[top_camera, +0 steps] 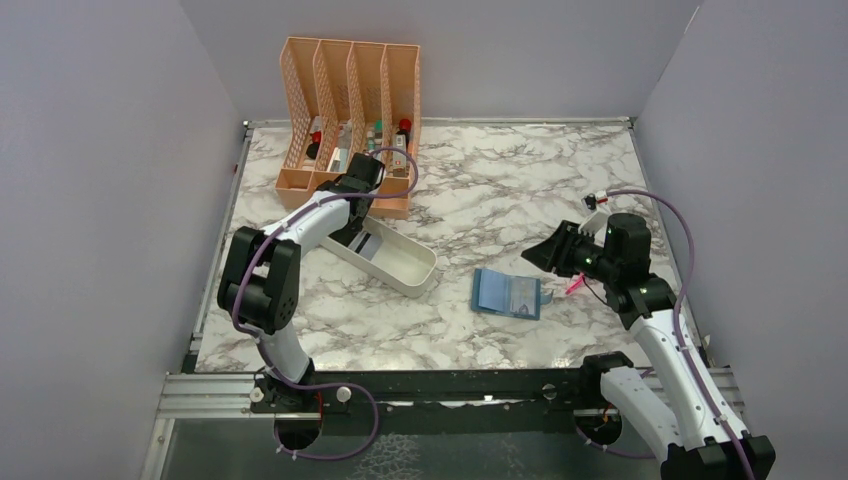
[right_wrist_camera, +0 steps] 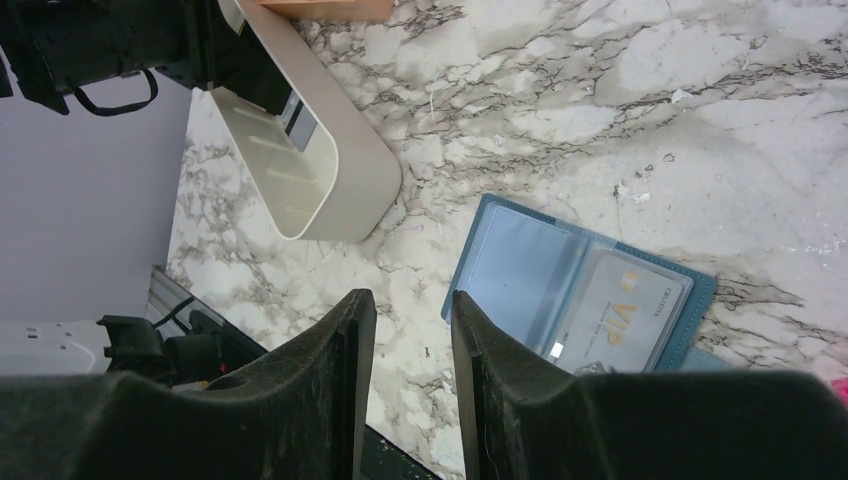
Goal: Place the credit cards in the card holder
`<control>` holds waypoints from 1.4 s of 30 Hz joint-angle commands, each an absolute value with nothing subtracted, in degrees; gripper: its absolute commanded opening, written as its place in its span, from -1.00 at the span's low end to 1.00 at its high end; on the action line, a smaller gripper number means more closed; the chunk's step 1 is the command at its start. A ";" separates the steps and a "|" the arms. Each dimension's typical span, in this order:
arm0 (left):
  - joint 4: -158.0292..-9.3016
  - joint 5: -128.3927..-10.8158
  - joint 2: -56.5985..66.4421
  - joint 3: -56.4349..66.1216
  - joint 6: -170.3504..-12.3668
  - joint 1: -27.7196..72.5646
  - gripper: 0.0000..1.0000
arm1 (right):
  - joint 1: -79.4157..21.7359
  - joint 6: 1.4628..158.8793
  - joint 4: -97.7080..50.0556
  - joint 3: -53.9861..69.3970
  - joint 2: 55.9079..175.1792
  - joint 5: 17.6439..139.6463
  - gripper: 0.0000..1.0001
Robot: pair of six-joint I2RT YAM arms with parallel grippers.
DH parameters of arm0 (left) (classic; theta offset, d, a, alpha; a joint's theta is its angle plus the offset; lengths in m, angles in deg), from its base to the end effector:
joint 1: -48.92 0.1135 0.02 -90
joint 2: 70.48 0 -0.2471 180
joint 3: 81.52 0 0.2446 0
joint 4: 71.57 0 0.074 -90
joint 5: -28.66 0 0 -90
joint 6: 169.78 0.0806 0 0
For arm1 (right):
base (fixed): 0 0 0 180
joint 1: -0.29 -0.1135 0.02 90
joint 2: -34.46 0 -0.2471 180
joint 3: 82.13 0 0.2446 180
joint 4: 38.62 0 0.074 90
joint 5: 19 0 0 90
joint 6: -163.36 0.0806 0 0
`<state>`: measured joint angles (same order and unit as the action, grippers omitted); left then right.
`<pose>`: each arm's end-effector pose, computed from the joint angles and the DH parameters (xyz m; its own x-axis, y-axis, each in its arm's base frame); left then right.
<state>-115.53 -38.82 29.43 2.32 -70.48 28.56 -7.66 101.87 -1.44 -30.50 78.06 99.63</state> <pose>0.3592 -0.1004 0.1606 -0.7785 0.4481 -0.4394 0.2714 0.8716 0.4082 0.2023 0.0672 0.2476 -0.6797 0.3281 -0.6560 -0.2406 0.7452 0.6220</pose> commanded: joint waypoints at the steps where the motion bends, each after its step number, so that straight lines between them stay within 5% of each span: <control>1: -115.32 -35.75 27.34 4.44 -70.09 28.78 -0.44 | -7.97 102.32 -3.01 -30.31 77.78 100.49 -0.21; 12: -116.75 -35.34 27.33 5.99 -70.59 28.61 -0.47 | -7.96 102.14 -2.78 -29.53 78.39 100.69 -0.21; 24: -125.15 -49.03 20.82 7.12 -78.08 28.12 -1.00 | -7.97 101.48 -1.86 -28.48 78.66 101.74 -0.21; 42: -123.52 -69.19 6.89 6.58 -89.86 28.18 -1.00 | -7.97 107.53 -8.51 -30.12 78.83 116.04 -0.19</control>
<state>-125.78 -59.06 10.86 5.97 -84.60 28.08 -7.66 104.80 -3.69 -30.50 80.09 110.01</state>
